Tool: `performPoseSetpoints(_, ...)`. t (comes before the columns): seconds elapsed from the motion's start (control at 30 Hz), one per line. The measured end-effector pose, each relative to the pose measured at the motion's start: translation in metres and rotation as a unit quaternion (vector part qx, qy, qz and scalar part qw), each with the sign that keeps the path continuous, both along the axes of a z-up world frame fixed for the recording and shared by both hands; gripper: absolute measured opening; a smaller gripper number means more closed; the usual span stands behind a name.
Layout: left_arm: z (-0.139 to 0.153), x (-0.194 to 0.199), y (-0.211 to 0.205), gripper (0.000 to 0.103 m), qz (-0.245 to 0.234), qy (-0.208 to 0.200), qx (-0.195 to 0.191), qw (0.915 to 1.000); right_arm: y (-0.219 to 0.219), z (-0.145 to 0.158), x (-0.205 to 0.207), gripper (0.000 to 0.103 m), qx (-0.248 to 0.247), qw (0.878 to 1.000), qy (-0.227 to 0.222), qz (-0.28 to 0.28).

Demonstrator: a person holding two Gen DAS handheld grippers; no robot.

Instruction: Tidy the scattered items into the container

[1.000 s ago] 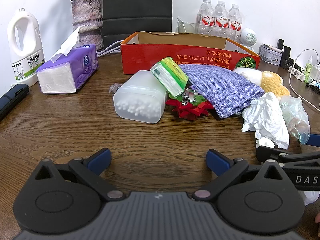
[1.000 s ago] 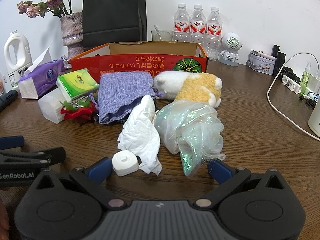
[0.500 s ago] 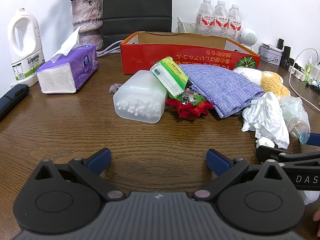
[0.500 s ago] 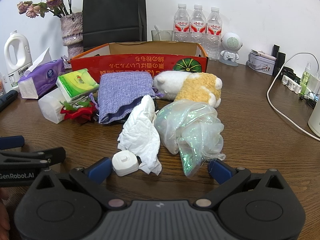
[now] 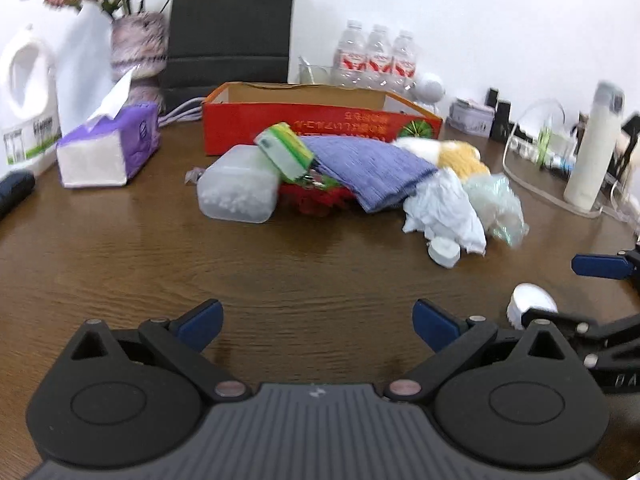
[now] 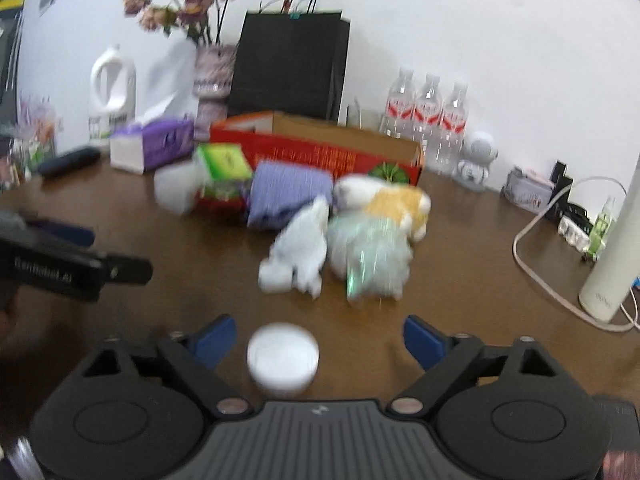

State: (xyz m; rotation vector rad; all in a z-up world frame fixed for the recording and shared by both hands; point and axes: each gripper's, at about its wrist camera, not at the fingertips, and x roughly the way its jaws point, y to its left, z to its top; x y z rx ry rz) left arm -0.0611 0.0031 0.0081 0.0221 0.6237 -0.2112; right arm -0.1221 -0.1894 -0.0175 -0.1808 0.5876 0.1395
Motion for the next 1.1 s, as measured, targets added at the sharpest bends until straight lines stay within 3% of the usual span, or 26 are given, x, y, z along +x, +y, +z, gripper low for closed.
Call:
performPoseSetpoints(0.1,0.003,0.006,-0.010,0.103,0.004,-0.022,0.022,0.9995,0.003,-0.011,-0.001,0.074,0.001,1.000,0.014,0.000)
performPoseSetpoints(0.2,0.005,0.018,-0.012,0.097,0.004,-0.023,0.023,0.9995,0.002,-0.013,0.005,0.041,0.034,0.999,0.015,0.006)
performPoseSetpoints(0.3,0.017,0.038,-0.011,0.090,0.006,-0.049,0.033,0.9982,0.001,-0.014,0.009,0.039,0.043,0.999,0.016,-0.001)
performPoseSetpoints(0.43,0.038,0.085,-0.011,0.085,0.044,-0.092,0.055,0.9933,0.002,-0.014,0.019,0.039,0.061,0.998,0.025,0.005)
performPoseSetpoints(0.53,0.040,0.129,-0.014,0.059,0.039,-0.057,0.060,0.9958,0.007,-0.014,0.024,0.039,0.051,0.998,0.021,0.010)
performPoseSetpoints(0.57,0.036,0.142,-0.014,0.036,0.041,-0.039,0.061,0.9965,0.008,-0.013,0.024,0.039,0.048,0.999,0.017,0.010)
performPoseSetpoints(0.6,0.033,0.150,-0.013,0.025,0.045,-0.026,0.056,0.9971,0.010,-0.012,0.024,0.039,0.043,0.999,0.012,0.012)
performPoseSetpoints(0.63,0.032,0.152,-0.011,0.024,0.048,-0.023,0.049,0.9974,0.011,-0.012,0.023,0.039,0.038,0.999,0.010,0.015)
performPoseSetpoints(0.7,0.034,0.146,-0.007,0.016,0.058,-0.027,0.044,0.9970,0.014,-0.012,0.023,0.039,0.036,0.999,0.012,0.021)
performPoseSetpoints(0.93,0.081,0.049,0.028,0.016,0.050,-0.088,-0.027,0.9945,0.016,-0.011,0.019,0.039,0.041,0.999,0.012,0.026)
performPoseSetpoints(0.97,0.080,0.035,0.034,0.017,0.045,-0.078,-0.040,0.9951,0.017,-0.011,0.018,0.039,0.040,0.999,0.012,0.029)
performPoseSetpoints(1.1,0.039,0.000,0.048,0.017,0.035,0.030,-0.097,0.9943,0.022,-0.012,0.012,0.039,0.039,0.998,0.019,0.035)
